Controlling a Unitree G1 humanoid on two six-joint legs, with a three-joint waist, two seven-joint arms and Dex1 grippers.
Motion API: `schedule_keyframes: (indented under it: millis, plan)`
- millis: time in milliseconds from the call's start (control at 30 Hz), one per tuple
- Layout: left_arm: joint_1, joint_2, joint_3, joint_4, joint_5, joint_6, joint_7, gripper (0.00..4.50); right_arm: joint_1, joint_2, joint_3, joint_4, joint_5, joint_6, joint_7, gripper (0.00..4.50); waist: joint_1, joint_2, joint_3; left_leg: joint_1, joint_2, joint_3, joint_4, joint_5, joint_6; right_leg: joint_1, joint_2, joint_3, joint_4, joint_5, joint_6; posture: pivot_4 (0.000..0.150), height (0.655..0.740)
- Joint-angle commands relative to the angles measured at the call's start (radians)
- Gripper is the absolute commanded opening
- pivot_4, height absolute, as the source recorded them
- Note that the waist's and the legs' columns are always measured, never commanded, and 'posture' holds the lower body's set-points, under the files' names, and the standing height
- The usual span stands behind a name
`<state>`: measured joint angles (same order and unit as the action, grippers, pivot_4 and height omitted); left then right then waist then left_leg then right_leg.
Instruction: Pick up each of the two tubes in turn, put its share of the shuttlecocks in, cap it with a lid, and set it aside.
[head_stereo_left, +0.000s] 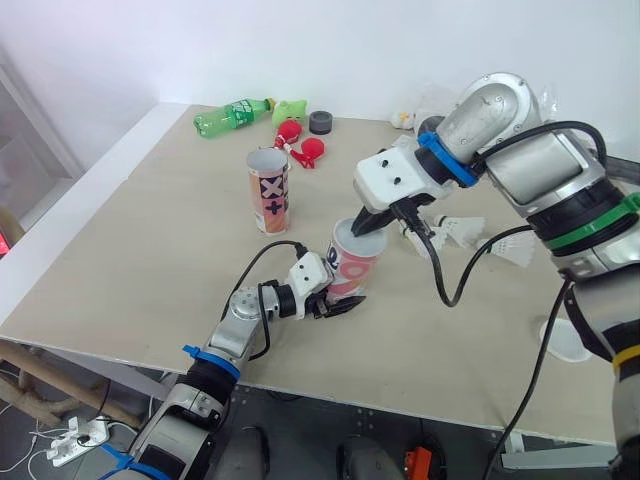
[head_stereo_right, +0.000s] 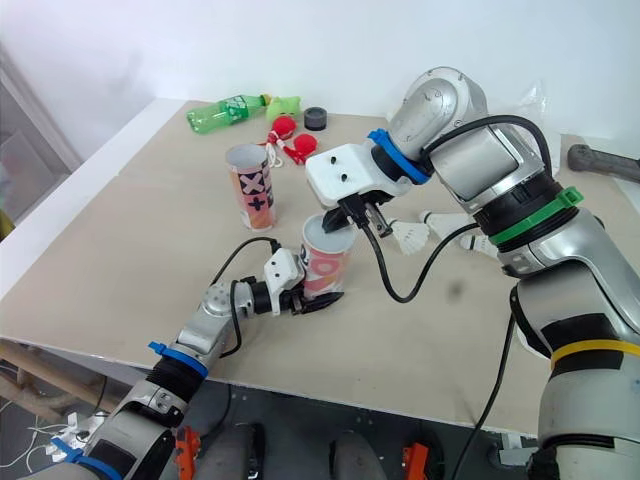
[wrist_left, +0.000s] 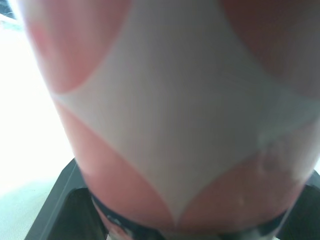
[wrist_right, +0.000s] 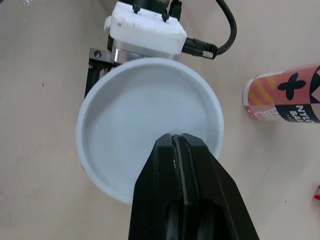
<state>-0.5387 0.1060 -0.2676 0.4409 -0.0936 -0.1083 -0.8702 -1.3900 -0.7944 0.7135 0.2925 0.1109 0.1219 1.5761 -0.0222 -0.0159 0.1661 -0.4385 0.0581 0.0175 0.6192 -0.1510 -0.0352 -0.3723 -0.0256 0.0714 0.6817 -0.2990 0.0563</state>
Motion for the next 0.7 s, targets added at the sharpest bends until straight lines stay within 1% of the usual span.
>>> schedule_keyframes:
  millis: [33, 167, 233, 300, 333, 433, 533, 567, 633, 700]
  plan:
    - [0.014, -0.001, -0.026, -0.003, 0.014, 0.003, -0.016, 3.01, 0.048, -0.022, 0.06, 0.019, -0.054, 0.01, 0.038, 0.04, 0.0, 0.0, 0.0, 0.0, 0.0, 0.0, 0.0, 0.0, 0.0, 0.0, 0.0, 0.0, 0.0, 0.0, 0.0, 0.15, 0.74]
    - [0.017, -0.002, -0.028, -0.009, 0.015, 0.005, -0.017, 3.01, 0.056, -0.024, 0.027, -0.012, -0.022, 0.047, 0.038, 0.04, 0.001, 0.0, 0.0, 0.0, 0.0, 0.0, 0.0, 0.0, 0.0, 0.0, 0.0, 0.0, 0.0, 0.0, 0.0, 0.15, 0.74]
    - [0.022, -0.002, -0.025, -0.015, 0.012, 0.006, -0.017, 3.01, 0.054, -0.016, -0.097, -0.031, 0.03, 0.109, 0.034, 0.04, 0.001, 0.0, 0.0, 0.0, 0.0, 0.0, 0.0, 0.0, 0.0, 0.0, 0.0, 0.0, 0.0, 0.0, 0.0, 0.15, 0.74]
    - [0.031, -0.001, -0.017, -0.022, 0.004, 0.012, -0.013, 3.01, 0.071, -0.042, -0.225, -0.076, 0.102, 0.199, 0.001, 0.04, 0.002, 0.0, 0.0, 0.0, 0.0, 0.0, 0.0, 0.0, 0.0, 0.0, 0.0, 0.0, 0.0, 0.0, 0.0, 0.15, 0.74]
    - [0.034, -0.001, -0.015, -0.025, 0.001, 0.014, -0.012, 3.01, 0.086, -0.057, -0.263, -0.099, 0.124, 0.229, -0.011, 0.04, 0.003, -0.001, 0.001, -0.001, 0.0, 0.0, 0.0, 0.0, 0.0, 0.0, 0.0, 0.0, 0.0, 0.0, 0.0, 0.15, 0.74]
    - [0.048, 0.0, -0.001, -0.045, -0.017, 0.035, -0.011, 3.01, 0.188, -0.084, -0.434, -0.216, 0.238, 0.351, -0.093, 0.04, 0.005, 0.0, 0.002, -0.005, -0.001, 0.0, -0.001, -0.001, -0.001, -0.004, -0.001, 0.0, -0.001, -0.001, 0.0, 0.15, 0.74]
    - [0.06, 0.001, 0.019, -0.062, -0.048, 0.055, -0.018, 3.01, 0.335, -0.081, -0.607, -0.356, 0.346, 0.48, -0.218, 0.04, 0.005, 0.0, 0.001, -0.005, 0.0, 0.0, -0.002, -0.002, -0.002, -0.004, 0.0, 0.0, -0.001, -0.002, -0.001, 0.15, 0.74]
    - [0.064, 0.001, 0.028, -0.066, -0.061, 0.062, -0.02, 3.01, 0.39, -0.073, -0.661, -0.401, 0.37, 0.514, -0.269, 0.32, 0.005, 0.0, 0.001, -0.005, 0.0, -0.002, -0.002, -0.003, -0.002, -0.003, 0.0, -0.002, -0.001, -0.003, -0.002, 0.15, 0.74]
    - [0.07, 0.004, 0.041, -0.075, -0.08, 0.073, -0.026, 3.01, 0.484, -0.051, -0.736, -0.477, 0.393, 0.554, -0.37, 1.04, 0.004, 0.0, 0.001, -0.005, 0.0, -0.002, -0.002, -0.003, -0.003, -0.003, 0.0, -0.002, -0.001, -0.004, -0.002, 0.15, 0.74]
    - [0.074, 0.012, 0.046, -0.074, -0.086, 0.073, -0.033, 3.01, 0.598, -0.03, -0.804, -0.546, 0.419, 0.582, -0.449, 1.95, 0.001, 0.0, 0.001, -0.005, 0.0, -0.003, -0.002, -0.003, -0.003, -0.003, 0.001, -0.002, -0.001, -0.004, -0.002, 0.15, 0.74]
